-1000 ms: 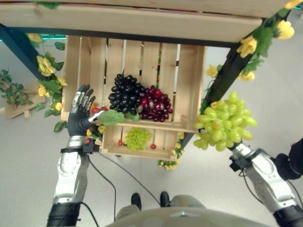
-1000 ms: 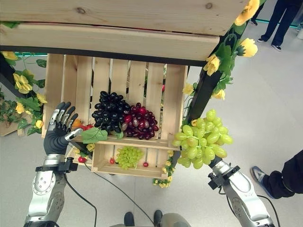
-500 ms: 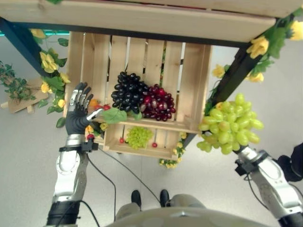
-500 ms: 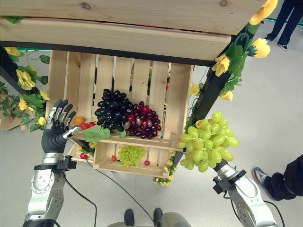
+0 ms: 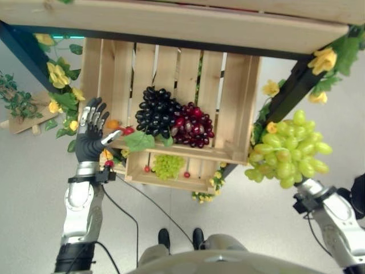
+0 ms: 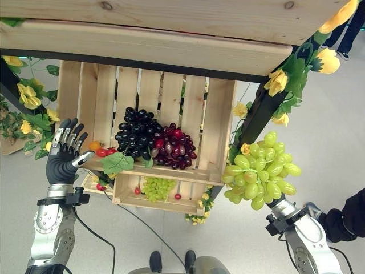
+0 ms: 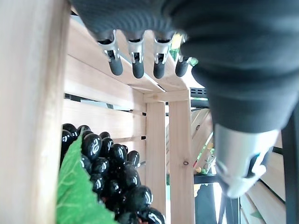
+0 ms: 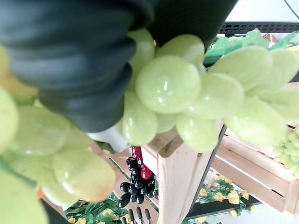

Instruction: Pick up the fruits from the basket on one side to the basket on the other side

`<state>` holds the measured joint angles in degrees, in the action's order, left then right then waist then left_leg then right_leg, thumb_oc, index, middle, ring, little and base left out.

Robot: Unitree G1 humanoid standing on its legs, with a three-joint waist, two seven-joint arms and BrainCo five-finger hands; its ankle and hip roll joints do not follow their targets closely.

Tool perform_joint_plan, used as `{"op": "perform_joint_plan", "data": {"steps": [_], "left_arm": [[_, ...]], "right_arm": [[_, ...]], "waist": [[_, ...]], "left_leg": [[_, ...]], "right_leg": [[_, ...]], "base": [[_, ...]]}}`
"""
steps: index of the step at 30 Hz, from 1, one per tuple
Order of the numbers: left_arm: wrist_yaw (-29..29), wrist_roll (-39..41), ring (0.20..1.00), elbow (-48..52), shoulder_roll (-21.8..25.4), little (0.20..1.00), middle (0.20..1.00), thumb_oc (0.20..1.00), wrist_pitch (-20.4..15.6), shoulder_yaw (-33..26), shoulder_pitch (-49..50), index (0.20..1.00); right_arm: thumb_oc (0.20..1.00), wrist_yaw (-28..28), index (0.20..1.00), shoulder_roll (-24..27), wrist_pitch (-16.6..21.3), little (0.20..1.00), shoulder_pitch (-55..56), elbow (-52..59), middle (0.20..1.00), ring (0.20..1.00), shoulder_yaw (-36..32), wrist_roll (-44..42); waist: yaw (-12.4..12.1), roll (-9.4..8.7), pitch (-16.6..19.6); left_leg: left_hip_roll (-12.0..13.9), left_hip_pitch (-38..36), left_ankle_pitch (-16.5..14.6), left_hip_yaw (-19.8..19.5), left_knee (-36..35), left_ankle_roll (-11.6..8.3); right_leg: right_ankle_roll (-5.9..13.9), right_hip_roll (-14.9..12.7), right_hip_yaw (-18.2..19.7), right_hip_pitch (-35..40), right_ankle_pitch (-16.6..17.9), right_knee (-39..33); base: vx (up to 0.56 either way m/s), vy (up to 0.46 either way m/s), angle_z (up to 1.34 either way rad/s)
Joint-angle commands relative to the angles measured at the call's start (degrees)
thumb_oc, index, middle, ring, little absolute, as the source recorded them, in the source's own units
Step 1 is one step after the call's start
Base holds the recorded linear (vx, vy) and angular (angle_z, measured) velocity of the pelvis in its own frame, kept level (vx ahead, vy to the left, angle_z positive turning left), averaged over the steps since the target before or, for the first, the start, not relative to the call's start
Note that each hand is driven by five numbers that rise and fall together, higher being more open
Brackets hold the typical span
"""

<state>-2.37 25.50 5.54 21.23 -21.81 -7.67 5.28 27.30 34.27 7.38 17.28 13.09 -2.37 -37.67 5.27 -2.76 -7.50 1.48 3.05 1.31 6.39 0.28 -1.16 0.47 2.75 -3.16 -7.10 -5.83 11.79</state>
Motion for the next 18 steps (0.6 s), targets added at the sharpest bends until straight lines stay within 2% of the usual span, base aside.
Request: {"op": "perform_joint_plan", "data": {"steps": [1,6,18], "left_arm": [[-0.2,-1.19,1.0,-1.02,2.76,1.0,1.0,1.0,-0.34,-0.64,0.66,1.0],[-0.23,-1.02,1.0,-1.64,2.62,1.0,1.0,1.0,-0.39,-1.71,0.84,1.0],[-3.26,-0.13,1.0,-2.32,3.27,1.0,1.0,1.0,0.46,-3.42,1.57,1.0]], "right_arm": [[0.2,0.21,0.2,-1.66,3.04,0.2,-2.68,4.83,0.2,0.2,-3.89,-2.96],[0.2,-2.17,0.2,-2.24,4.58,0.2,-1.55,1.68,0.2,0.2,-9.33,-1.7],[0.2,-6.13,0.2,0.83,8.06,0.2,0.69,-8.24,0.2,0.2,-24.33,-0.5]], "waist": [[-0.1,-3.52,1.24],[0.68,-3.23,1.5],[2.66,-2.34,2.28]], "left_leg": [[-0.66,-1.78,-5.69,1.66,4.3,-0.59],[-0.36,-2.26,-5.84,2.06,4.29,-0.79],[0.07,-3.29,-5.6,3.03,3.64,-1.31]], "right_leg": [[4.86,-4.48,3.74,3.85,2.15,-5.41],[4.72,-4.2,4.08,3.75,2.01,-5.13],[4.45,-3.58,4.96,3.81,2.03,-5.48]], "base": [[0.0,-0.011,-0.08],[0.0,-0.016,-0.04],[0.01,-0.026,-0.02]]}}
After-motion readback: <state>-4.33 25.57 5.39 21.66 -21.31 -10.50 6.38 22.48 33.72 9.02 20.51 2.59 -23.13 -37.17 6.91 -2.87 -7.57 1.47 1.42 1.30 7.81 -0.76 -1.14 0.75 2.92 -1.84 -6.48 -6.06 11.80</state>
